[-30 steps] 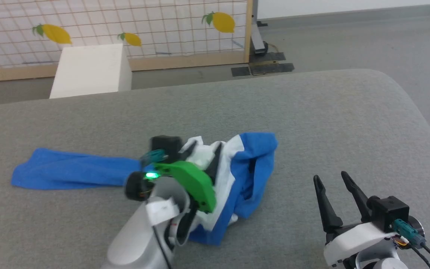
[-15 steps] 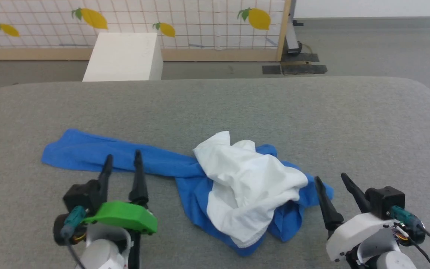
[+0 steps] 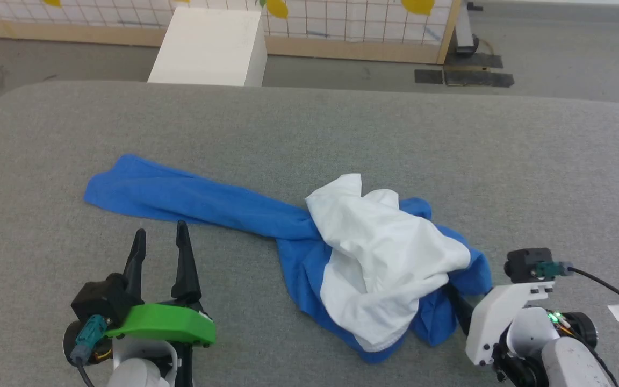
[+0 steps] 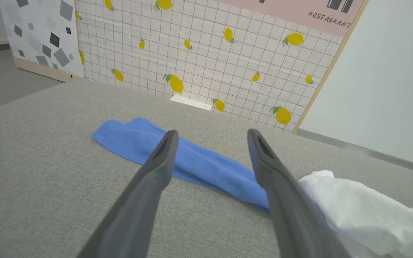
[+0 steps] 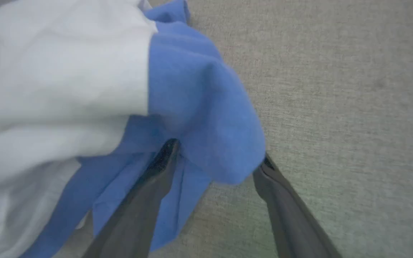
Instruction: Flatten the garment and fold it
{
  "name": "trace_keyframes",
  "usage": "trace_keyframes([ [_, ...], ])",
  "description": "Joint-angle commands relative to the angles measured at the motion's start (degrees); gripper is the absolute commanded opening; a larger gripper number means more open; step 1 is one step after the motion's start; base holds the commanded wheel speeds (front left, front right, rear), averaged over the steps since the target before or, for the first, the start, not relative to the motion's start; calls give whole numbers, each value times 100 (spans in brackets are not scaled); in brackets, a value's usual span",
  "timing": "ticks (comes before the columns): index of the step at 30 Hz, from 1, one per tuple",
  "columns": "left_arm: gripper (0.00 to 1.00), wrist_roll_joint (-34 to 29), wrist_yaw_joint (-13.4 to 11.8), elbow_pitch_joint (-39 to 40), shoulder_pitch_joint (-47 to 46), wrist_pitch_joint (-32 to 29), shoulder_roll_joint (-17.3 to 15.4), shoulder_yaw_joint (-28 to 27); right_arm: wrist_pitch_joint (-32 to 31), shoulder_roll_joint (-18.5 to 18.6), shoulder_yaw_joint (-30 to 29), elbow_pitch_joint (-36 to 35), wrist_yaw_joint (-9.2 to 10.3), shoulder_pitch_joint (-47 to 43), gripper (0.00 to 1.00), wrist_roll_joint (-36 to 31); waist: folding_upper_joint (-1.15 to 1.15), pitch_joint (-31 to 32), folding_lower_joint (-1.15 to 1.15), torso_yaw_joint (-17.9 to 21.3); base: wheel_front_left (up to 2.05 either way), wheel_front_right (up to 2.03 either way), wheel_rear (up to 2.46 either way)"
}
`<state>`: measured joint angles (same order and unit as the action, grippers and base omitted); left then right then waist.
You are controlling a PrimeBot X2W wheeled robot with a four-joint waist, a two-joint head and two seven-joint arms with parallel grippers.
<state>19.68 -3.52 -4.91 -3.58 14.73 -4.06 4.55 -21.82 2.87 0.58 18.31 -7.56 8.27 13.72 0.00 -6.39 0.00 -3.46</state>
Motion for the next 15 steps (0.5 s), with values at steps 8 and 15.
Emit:
trace_keyframes([
  [8, 100, -133, 160, -197, 54, 27, 99, -124, 429, 10, -299, -452, 8, 187, 0, -440, 0, 89, 0, 64, 0, 0, 0],
  [15, 100, -175, 208, -302, 90, 27, 114, -126, 999, 3, -1944, -994, 8, 46, 0, -1060, 0, 275, 0, 191, 0, 0, 0],
])
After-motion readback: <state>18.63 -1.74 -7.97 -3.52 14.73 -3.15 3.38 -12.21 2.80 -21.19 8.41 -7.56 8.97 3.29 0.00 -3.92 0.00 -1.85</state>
